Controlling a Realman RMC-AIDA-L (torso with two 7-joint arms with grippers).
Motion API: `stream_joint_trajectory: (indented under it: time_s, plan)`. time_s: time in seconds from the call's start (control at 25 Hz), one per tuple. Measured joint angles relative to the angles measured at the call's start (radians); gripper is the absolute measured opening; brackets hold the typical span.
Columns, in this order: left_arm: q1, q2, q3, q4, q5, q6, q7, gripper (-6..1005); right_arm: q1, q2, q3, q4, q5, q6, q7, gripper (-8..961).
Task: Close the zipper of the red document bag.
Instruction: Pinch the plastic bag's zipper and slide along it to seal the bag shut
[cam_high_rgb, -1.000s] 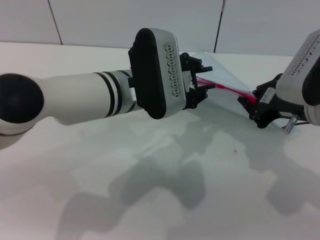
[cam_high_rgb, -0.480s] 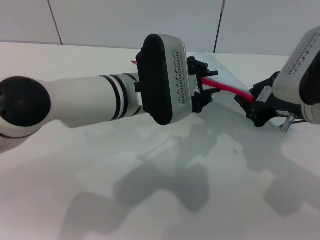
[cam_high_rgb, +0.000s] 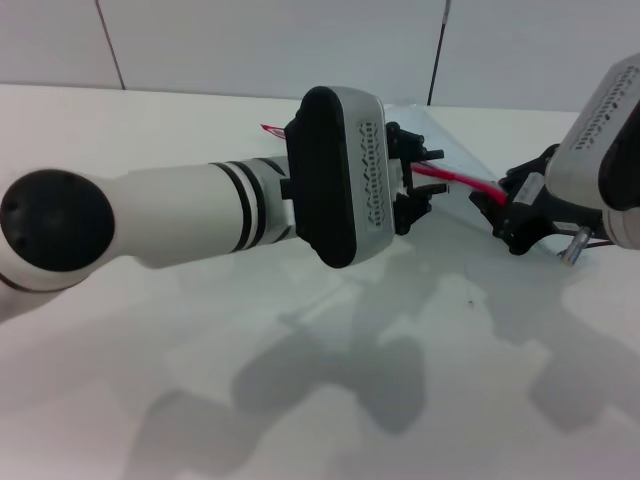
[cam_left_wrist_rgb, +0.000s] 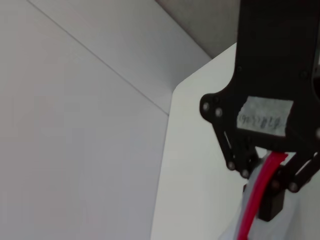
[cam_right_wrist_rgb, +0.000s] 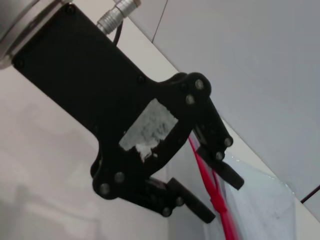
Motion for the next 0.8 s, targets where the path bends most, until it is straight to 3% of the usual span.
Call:
stream_joint_trajectory:
  time_s: [0.8]
  plan:
    - [-0.003,0.0,0.021,0.003,-0.008,0.012,-0.006,290,0.003,0.0,0.003,0.006,0.0,0.0,0.0,50]
